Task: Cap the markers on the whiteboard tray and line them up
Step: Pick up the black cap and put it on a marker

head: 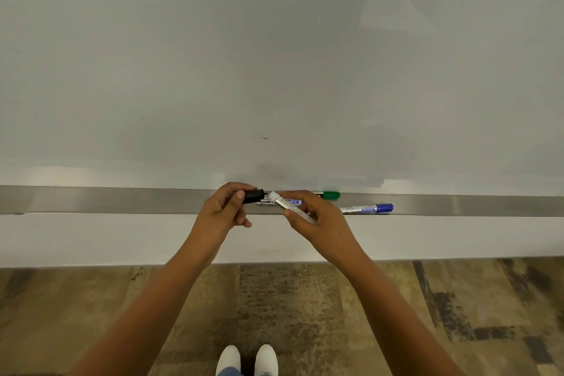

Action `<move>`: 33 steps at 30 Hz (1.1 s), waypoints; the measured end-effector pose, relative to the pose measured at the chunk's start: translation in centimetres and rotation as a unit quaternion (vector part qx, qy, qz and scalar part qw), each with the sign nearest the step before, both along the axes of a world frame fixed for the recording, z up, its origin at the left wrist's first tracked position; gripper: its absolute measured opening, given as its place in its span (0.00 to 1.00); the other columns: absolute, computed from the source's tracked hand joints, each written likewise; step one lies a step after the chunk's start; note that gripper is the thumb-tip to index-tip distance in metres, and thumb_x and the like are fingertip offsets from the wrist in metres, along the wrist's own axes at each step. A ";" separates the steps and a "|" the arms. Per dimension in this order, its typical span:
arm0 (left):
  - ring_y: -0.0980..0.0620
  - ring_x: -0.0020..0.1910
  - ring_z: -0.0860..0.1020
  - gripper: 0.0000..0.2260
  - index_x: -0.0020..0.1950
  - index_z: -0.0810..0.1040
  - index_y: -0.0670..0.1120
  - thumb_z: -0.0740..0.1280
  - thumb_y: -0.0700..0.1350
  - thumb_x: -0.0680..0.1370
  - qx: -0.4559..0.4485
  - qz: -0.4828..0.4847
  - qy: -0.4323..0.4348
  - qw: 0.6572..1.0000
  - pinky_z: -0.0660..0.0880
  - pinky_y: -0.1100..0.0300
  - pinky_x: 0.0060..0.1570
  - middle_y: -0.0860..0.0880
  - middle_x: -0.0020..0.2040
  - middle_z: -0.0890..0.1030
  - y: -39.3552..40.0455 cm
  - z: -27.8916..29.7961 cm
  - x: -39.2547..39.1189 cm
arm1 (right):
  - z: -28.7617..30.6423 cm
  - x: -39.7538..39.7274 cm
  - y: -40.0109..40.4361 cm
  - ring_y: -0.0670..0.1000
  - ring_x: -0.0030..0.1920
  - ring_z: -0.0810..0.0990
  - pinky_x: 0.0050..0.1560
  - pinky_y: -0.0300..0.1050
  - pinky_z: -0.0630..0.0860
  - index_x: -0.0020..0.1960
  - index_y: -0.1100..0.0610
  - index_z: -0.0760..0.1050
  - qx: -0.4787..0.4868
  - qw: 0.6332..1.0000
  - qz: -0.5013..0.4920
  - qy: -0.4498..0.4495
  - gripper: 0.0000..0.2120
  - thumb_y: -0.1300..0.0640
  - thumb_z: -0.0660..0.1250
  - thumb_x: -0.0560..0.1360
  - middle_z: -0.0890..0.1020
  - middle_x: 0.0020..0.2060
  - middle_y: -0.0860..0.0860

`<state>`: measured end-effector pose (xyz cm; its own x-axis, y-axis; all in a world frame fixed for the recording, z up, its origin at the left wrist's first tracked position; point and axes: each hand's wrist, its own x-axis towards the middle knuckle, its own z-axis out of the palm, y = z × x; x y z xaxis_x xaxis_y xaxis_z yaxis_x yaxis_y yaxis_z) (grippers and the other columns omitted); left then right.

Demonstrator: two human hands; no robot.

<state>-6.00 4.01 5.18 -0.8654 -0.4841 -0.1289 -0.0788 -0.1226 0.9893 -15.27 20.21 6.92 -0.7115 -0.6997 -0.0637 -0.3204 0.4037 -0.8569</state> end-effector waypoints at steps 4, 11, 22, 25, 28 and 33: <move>0.58 0.24 0.67 0.12 0.46 0.76 0.47 0.53 0.40 0.80 0.018 -0.002 0.018 1.000 0.76 0.67 0.31 0.57 0.31 0.80 0.1 0.6 0.1 | 0.5 0.8 -0.2 0.35 0.33 0.73 0.32 0.25 0.69 0.60 0.46 0.74 0.008 1.000 0.003 0.006 0.13 0.53 0.63 0.76 0.74 0.32 0.40; 0.59 0.21 0.69 0.13 0.43 0.75 0.49 0.52 0.41 0.80 -0.059 -0.010 -0.020 0.998 0.74 0.64 0.30 0.52 0.36 0.77 -0.2 0.7 0.3 | 1.4 1.6 -0.2 0.43 0.32 0.72 0.32 0.29 0.69 0.59 0.43 0.73 0.053 0.998 0.019 0.011 0.13 0.51 0.63 0.76 0.74 0.33 0.43; 0.56 0.28 0.67 0.13 0.39 0.71 0.50 0.52 0.41 0.80 -0.246 -0.046 -0.092 0.964 0.66 0.69 0.29 0.54 0.31 0.72 0.5 -0.2 0.1 | 0.9 2.4 -0.2 0.41 0.31 0.74 0.32 0.28 0.68 0.53 0.42 0.77 0.059 0.996 0.000 -0.069 0.09 0.48 0.66 0.73 0.76 0.29 0.43; 0.54 0.31 0.69 0.16 0.34 0.68 0.54 0.52 0.40 0.79 -0.263 -0.032 -0.097 0.959 0.65 0.65 0.32 0.51 0.33 0.73 0.8 -0.5 0.1 | 0.7 2.9 -0.7 0.37 0.27 0.75 0.31 0.27 0.66 0.53 0.44 0.77 0.058 0.992 -0.017 -0.110 0.09 0.48 0.66 0.73 0.76 0.28 0.42; 0.49 0.35 0.71 0.17 0.33 0.67 0.55 0.52 0.40 0.79 -0.278 -0.031 -0.098 0.955 0.66 0.59 0.35 0.45 0.36 0.76 0.9 -0.6 0.0 | 0.7 3.1 -0.8 0.36 0.21 0.73 0.25 0.27 0.65 0.54 0.47 0.78 0.045 0.986 -0.039 -0.157 0.11 0.49 0.67 0.73 0.76 0.27 0.44; 0.48 0.36 0.72 0.15 0.36 0.69 0.52 0.52 0.40 0.79 -0.295 -0.051 -0.095 0.949 0.66 0.61 0.35 0.46 0.36 0.76 0.8 -1.1 0.1 | 0.1 2.8 -0.6 0.36 0.25 0.75 0.31 0.29 0.68 0.54 0.45 0.77 0.065 0.989 -0.023 -0.133 0.10 0.48 0.67 0.73 0.78 0.30 0.43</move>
